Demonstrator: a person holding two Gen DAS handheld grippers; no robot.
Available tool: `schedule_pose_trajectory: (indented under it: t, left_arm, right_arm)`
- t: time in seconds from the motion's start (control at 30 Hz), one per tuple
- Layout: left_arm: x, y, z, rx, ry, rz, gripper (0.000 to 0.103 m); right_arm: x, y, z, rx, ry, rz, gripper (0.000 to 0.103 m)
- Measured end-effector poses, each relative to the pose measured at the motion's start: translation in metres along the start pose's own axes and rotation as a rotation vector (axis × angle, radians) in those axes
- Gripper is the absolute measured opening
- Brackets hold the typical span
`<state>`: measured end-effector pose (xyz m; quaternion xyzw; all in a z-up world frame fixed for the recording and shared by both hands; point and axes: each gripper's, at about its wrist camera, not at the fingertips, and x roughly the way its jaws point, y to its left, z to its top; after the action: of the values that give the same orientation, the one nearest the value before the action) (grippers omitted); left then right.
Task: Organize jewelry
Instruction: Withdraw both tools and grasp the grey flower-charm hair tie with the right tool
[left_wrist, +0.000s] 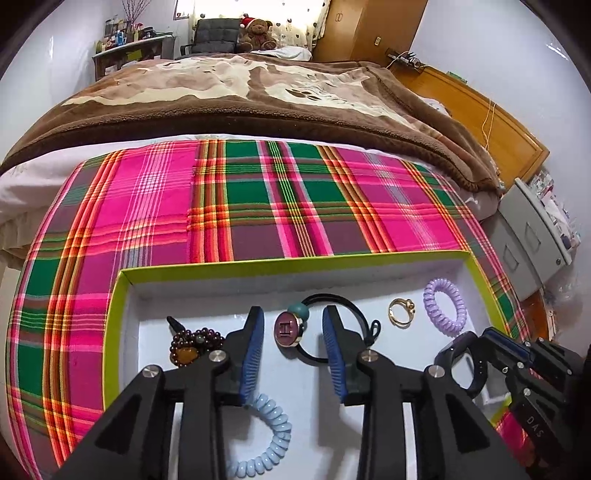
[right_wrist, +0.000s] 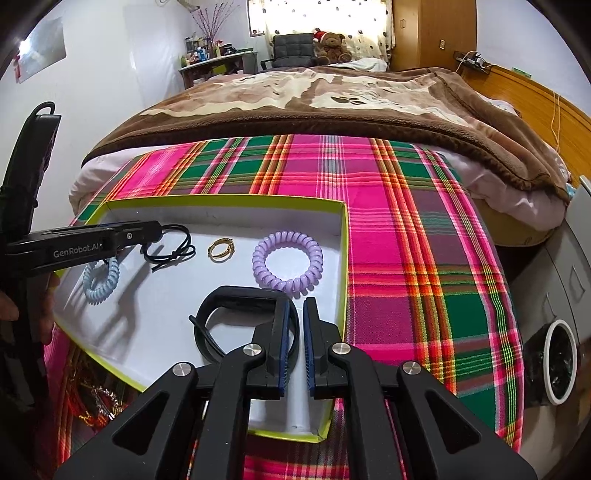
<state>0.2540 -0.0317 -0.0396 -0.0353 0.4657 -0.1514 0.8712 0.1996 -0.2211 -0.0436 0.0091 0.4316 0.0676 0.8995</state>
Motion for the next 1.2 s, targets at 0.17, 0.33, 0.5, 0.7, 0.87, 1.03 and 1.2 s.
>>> schedule_pose_trajectory:
  t: [0.17, 0.33, 0.5, 0.7, 0.87, 1.03, 1.2]
  left_arm:
    - [-0.014, -0.004, -0.003, 0.012, -0.025, -0.013, 0.040]
    - [-0.039, -0.008, -0.007, 0.032, -0.064, -0.036, 0.044]
    - [-0.067, -0.006, -0.020, 0.019, -0.111, -0.067, 0.046]
    - [-0.097, -0.002, -0.047, 0.000, -0.156, -0.075, 0.047]
    - [-0.117, 0.002, -0.070, -0.008, -0.181, -0.078, 0.047]
    - [-0.133, 0.007, -0.096, -0.032, -0.203, -0.076, 0.048]
    - [-0.139, 0.018, -0.118, -0.071, -0.199, -0.087, 0.048]
  right_arm:
    - [-0.007, 0.000, -0.001, 0.007, -0.020, 0.009, 0.011]
    - [-0.021, 0.001, -0.001, 0.013, -0.050, 0.034, 0.014]
    - [-0.041, 0.005, -0.006, 0.008, -0.090, 0.063, 0.034]
    - [-0.062, 0.014, -0.017, 0.009, -0.126, 0.105, 0.035]
    - [-0.077, 0.023, -0.031, -0.003, -0.147, 0.135, 0.035]
    - [-0.084, 0.025, -0.044, -0.006, -0.150, 0.146, 0.035]
    - [-0.085, 0.022, -0.063, -0.002, -0.130, 0.217, 0.035]
